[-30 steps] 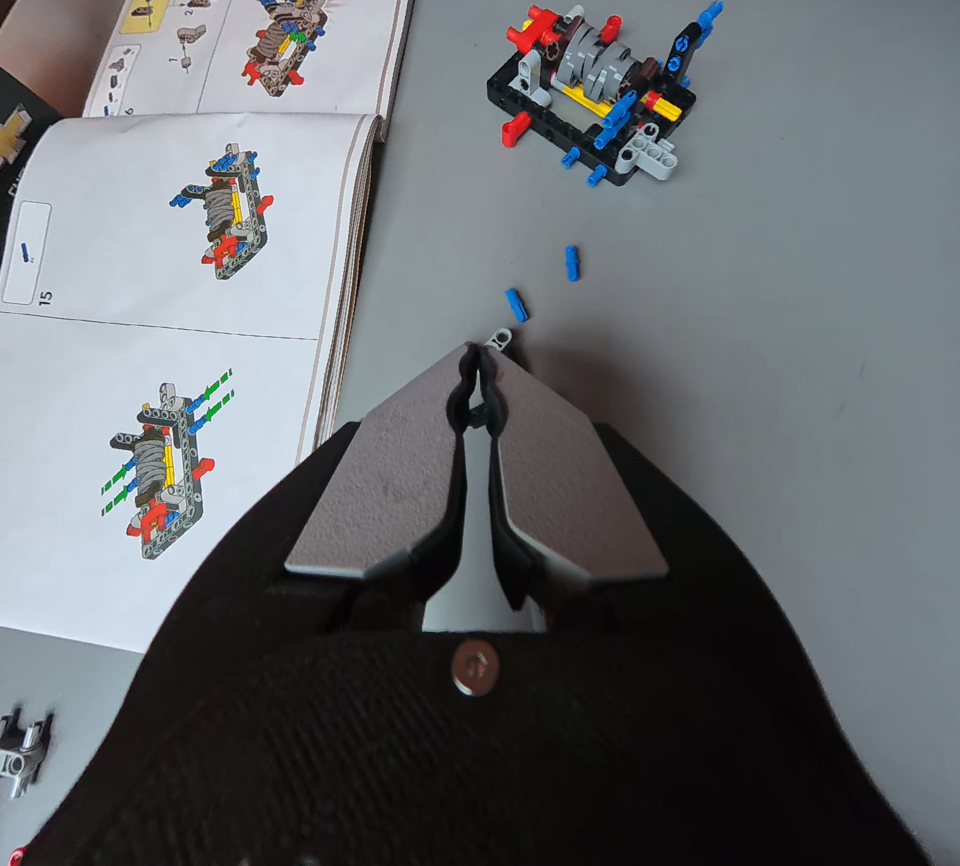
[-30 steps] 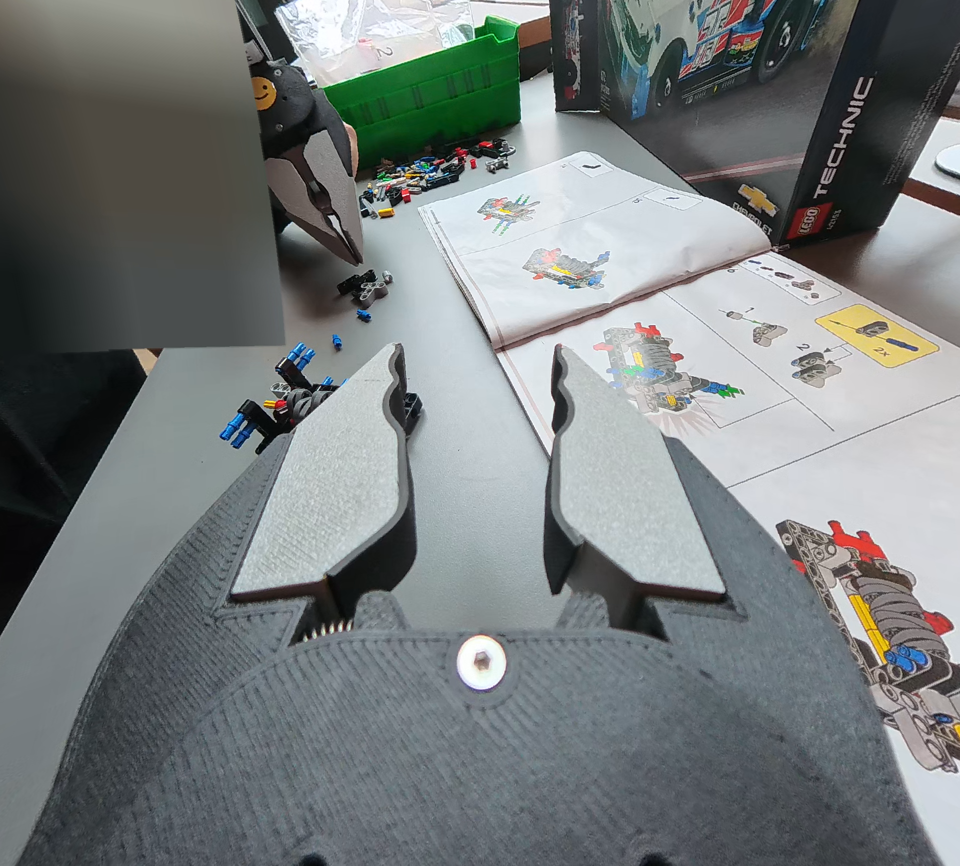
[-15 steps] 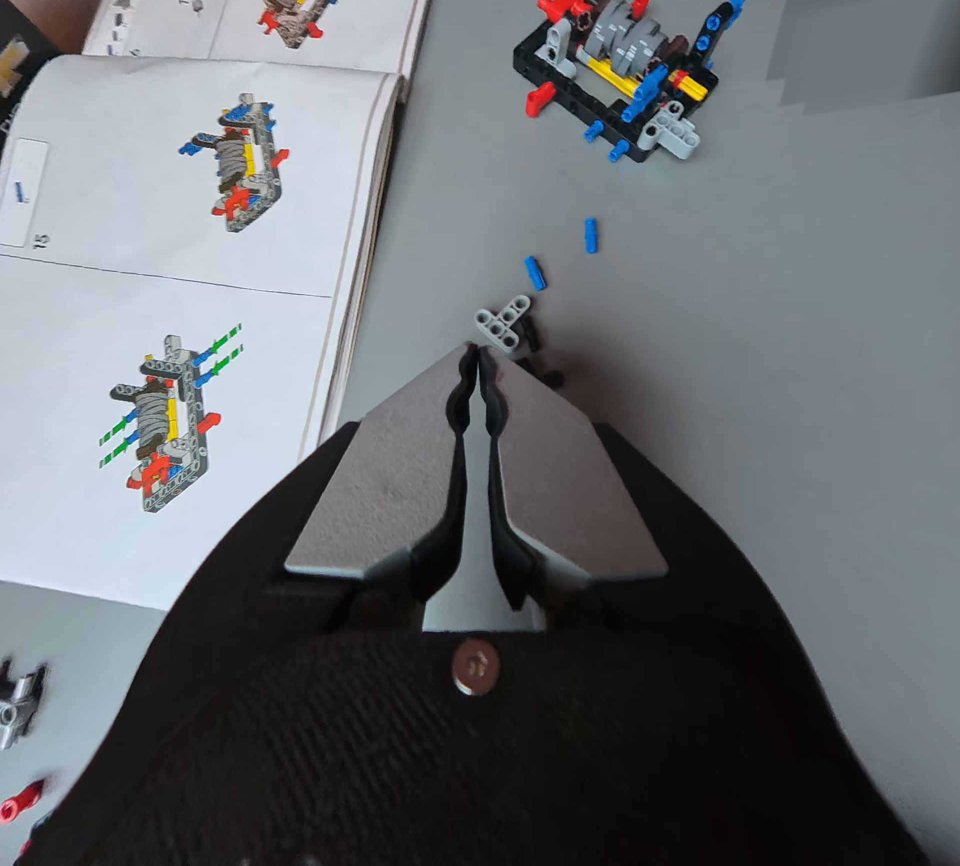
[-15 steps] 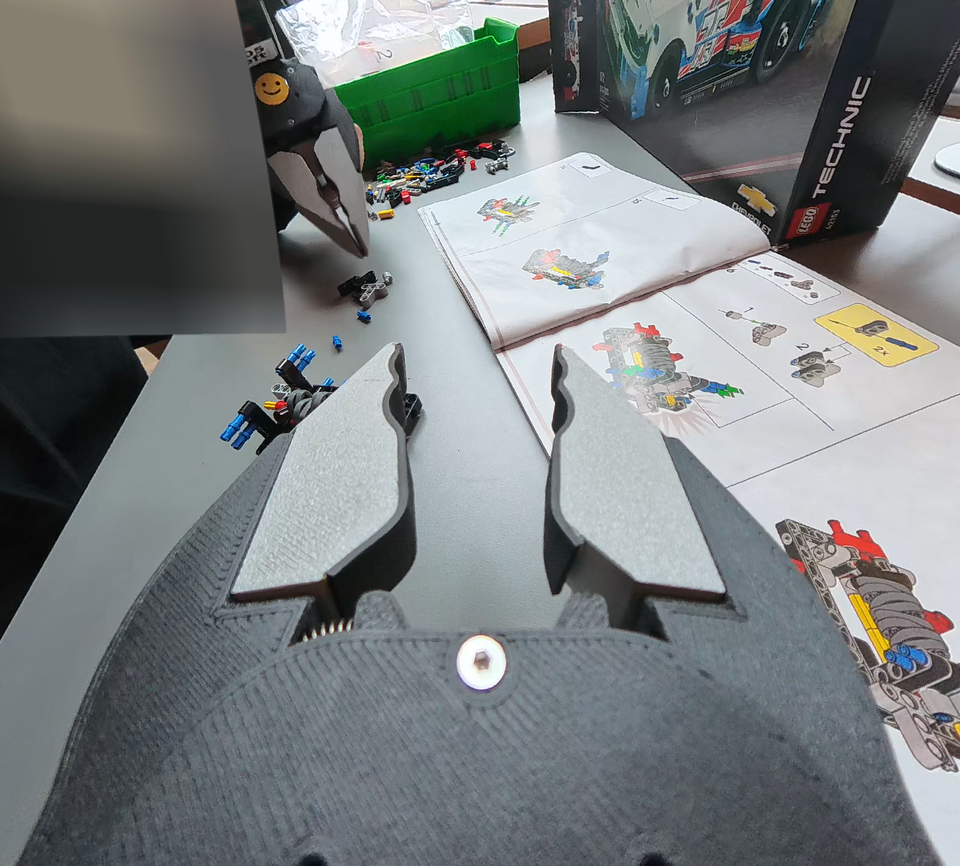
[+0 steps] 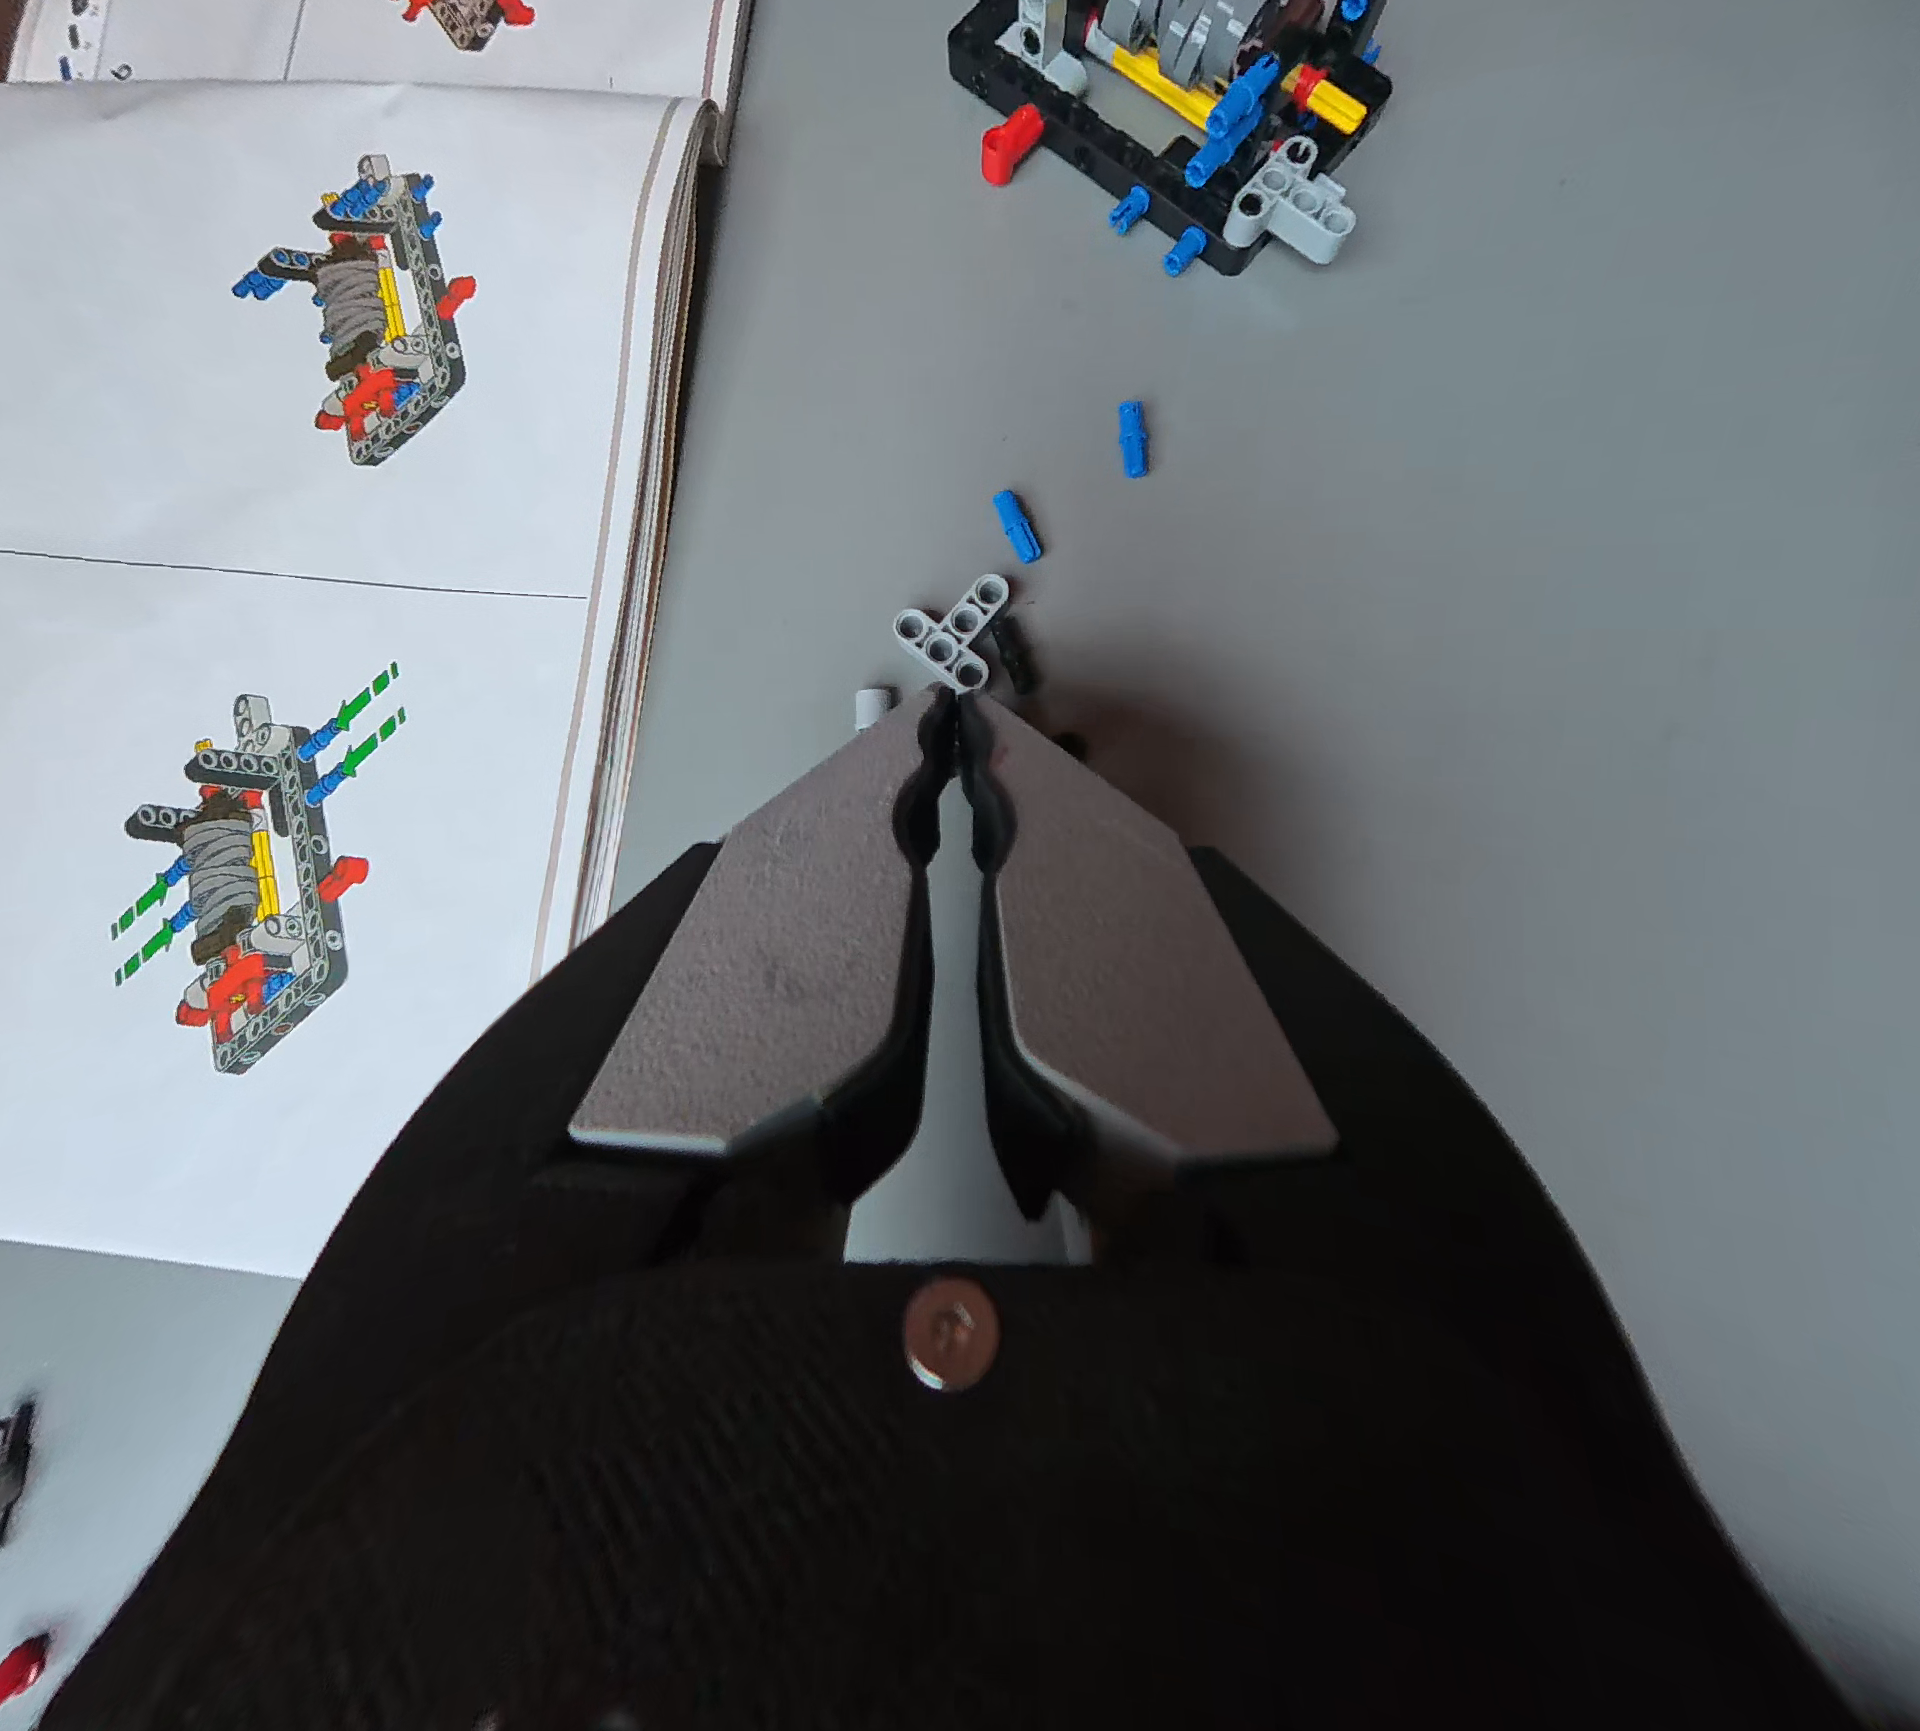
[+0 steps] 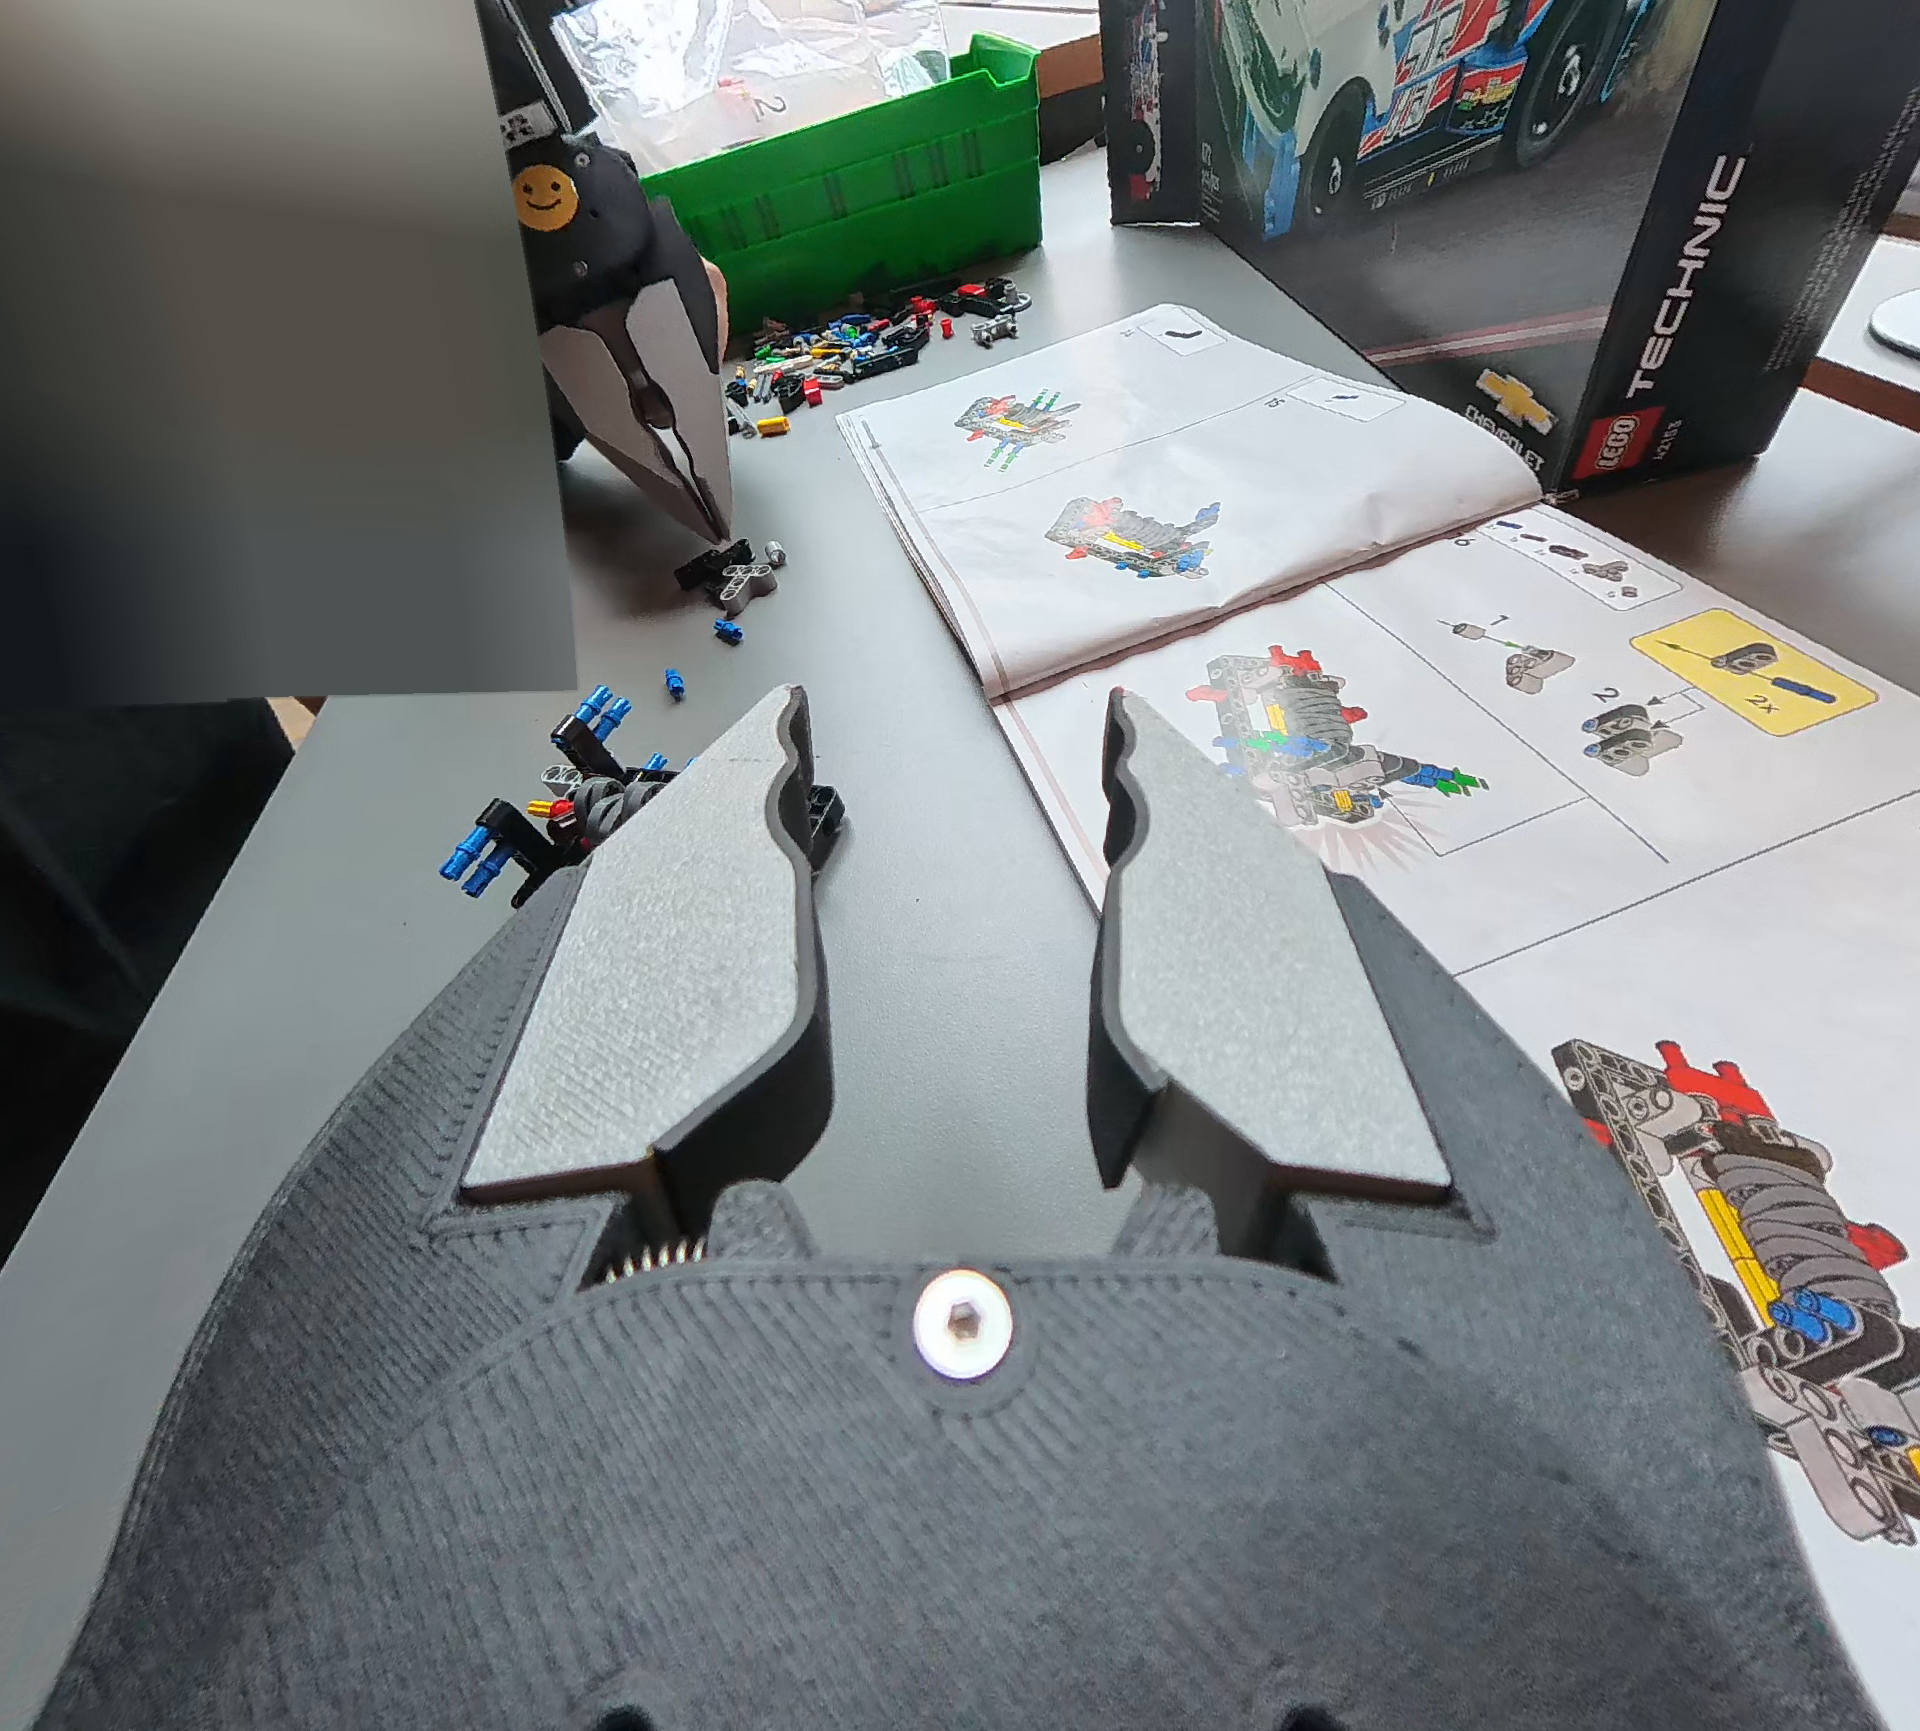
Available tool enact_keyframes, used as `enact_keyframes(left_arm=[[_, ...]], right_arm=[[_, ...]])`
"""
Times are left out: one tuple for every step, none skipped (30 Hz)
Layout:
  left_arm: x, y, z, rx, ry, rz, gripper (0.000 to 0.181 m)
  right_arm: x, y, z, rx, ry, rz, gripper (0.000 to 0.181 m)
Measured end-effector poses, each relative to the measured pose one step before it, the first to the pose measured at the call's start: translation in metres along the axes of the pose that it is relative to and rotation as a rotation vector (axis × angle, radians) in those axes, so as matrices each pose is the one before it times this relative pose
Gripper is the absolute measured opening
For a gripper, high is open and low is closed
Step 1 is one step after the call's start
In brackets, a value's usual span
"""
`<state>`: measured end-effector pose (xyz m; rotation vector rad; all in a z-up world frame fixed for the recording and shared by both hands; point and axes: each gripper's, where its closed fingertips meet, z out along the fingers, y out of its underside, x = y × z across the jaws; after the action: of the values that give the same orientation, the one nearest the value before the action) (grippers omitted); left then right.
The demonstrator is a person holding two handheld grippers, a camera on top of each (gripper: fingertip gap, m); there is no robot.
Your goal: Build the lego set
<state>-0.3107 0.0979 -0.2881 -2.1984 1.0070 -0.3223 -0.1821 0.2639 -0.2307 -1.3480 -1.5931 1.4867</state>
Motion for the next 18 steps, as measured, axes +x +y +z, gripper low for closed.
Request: enact_keyframes(left_arm=[[-0.00105,-0.00074,-0.00070,0.0053,-0.0057,-0.0007,0.000],[-0.00102,-0.00054,-0.00050,0.0033,-0.0057,-0.0011,0.000],[-0.00079,-0.00095,-0.00020,0.0047,-0.0042,-0.0017,0.000],[-0.00059,-0.00120,-0.00001,0.0054,-0.0036,-0.0023,0.000],[-0.00098,-0.00120,0.00035,0.0042,-0.0066,-0.0028,0.000],[-0.00111,-0.00088,0.00052,0.0011,-0.0076,-0.0019,0.000],[-0.00072,-0.00048,0.00057,0.0002,-0.0060,0.0002,0.000],[0.00005,-0.00110,0.00063,0.0039,-0.0015,0.0011,0.000],[-0.00011,-0.00155,0.00082,0.0055,-0.0036,0.0001,0.000],[-0.00125,-0.00131,0.00083,0.0026,-0.0095,-0.0017,0.000],[-0.00068,-0.00062,0.00095,-0.0006,-0.0055,-0.0021,0.000],[0.00037,-0.00082,0.00090,0.0029,0.0016,-0.0029,0.000],[0.00251,-0.00073,0.00104,0.0033,0.0152,-0.0039,0.000],[0.00286,0.00027,0.00162,-0.0034,0.0170,-0.0028,0.000],[0.00090,0.00128,0.00198,-0.0115,0.0010,0.0031,0.000],[-0.00035,0.00181,0.00197,-0.0143,-0.0088,0.0078,0.000],[0.00111,0.00169,0.00163,-0.0127,0.0004,0.0094,0.000],[0.00119,0.00074,0.00084,-0.0053,0.0021,0.0070,0.000]], right_arm=[[-0.00003,-0.00001,-0.00007,0.0003,0.0001,0.0001,0.053],[0.00001,-0.00004,0.00002,0.0003,0.0001,0.0001,0.053],[0.00006,0.00002,-0.00005,-0.0002,-0.0001,0.0003,0.053],[0.00001,0.00005,0.00005,-0.0006,-0.0001,0.0002,0.053],[-0.00003,0.00005,0.00009,-0.0005,0.0001,-0.0003,0.053],[0.00000,0.00005,0.00009,-0.0005,0.0002,-0.0004,0.053],[-0.00008,0.00011,-0.00001,-0.0007,0.0000,0.0000,0.053],[0.00001,0.00002,0.00006,-0.0004,-0.0001,0.0001,0.053],[0.00000,0.00000,0.00000,0.0000,0.0000,0.0001,0.053],[0.00002,-0.00001,0.00000,0.0000,0.0002,0.0001,0.053],[0.00001,0.00001,0.00000,0.0000,0.0000,-0.0001,0.053],[-0.00003,0.00002,0.00011,-0.0002,0.0000,-0.0004,0.053],[-0.00013,0.00010,0.00003,-0.0006,0.0001,-0.0006,0.053],[0.00000,0.00009,0.00015,-0.0009,0.0000,-0.0004,0.053],[-0.00011,0.00011,0.00006,-0.0009,-0.0004,0.0001,0.053],[0.00002,-0.00002,0.00004,-0.0002,-0.0004,0.0007,0.053],[0.00005,-0.00012,-0.00010,0.0009,-0.0002,0.0011,0.053],[0.00012,-0.00017,-0.00012,0.0012,-0.0002,0.0013,0.053]])
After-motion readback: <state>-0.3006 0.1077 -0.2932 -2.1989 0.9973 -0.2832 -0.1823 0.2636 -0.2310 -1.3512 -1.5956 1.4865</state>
